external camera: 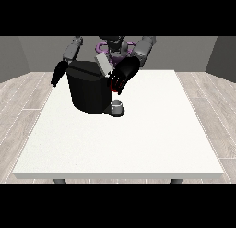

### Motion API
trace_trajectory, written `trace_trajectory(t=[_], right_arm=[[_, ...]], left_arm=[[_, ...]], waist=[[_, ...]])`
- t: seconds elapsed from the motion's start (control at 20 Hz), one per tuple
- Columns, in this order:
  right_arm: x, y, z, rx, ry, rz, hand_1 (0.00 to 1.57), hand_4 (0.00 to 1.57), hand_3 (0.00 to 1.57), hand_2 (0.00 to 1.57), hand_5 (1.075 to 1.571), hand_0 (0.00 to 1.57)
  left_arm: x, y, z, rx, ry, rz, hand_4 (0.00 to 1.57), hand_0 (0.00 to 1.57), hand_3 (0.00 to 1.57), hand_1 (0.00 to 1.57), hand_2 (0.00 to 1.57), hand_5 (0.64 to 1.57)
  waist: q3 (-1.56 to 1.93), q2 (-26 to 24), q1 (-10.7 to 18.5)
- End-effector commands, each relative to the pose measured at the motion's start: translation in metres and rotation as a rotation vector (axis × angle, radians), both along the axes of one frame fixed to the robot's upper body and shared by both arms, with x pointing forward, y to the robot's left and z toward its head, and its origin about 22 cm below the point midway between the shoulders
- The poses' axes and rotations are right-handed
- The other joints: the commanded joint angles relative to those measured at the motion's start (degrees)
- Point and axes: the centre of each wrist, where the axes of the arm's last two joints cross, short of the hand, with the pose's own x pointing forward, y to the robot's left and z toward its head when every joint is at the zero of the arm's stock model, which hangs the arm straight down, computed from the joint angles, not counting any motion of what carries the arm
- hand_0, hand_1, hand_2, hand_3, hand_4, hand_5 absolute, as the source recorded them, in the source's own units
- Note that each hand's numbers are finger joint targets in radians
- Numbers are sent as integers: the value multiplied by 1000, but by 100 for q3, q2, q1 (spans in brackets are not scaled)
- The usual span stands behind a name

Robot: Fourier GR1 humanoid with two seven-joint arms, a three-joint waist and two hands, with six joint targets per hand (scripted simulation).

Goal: Insert the coffee pod into the coffee machine and close the lid

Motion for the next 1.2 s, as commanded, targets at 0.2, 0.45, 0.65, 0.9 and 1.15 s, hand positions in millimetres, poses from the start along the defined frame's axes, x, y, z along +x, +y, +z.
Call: trace_trajectory(t=[0.2, 0.45, 0.65, 0.9, 1.15], right_arm=[[-2, -7, -7, 17, 8, -20, 0, 83, 0, 0, 1571, 0], [2, -36, -21, 42, 118, -88, 0, 144, 0, 0, 1571, 0], [-28, -44, -82, 48, 228, -109, 0, 0, 0, 0, 1571, 0], [-44, -56, -102, 68, 298, -146, 0, 0, 0, 0, 1571, 0], [-75, -78, -132, 83, 386, -236, 0, 0, 0, 0, 1571, 0]], left_arm=[[3, 3, -24, 2, 20, 2, 0, 0, 326, 0, 432, 1571], [9, -33, -59, -16, 116, -13, 0, 0, 151, 0, 0, 1571], [8, -48, -90, -56, 262, -51, 0, 0, 0, 0, 0, 1571], [2, -54, -139, -314, 297, -149, 0, 0, 0, 0, 130, 1571], [-21, -71, -236, -821, 477, -179, 467, 0, 0, 0, 0, 1571]], waist=[[-7, -143, 138], [-6, -715, 543], [-3, -1349, 884], [-10, -1874, 1307], [-21, -2733, 1845]])
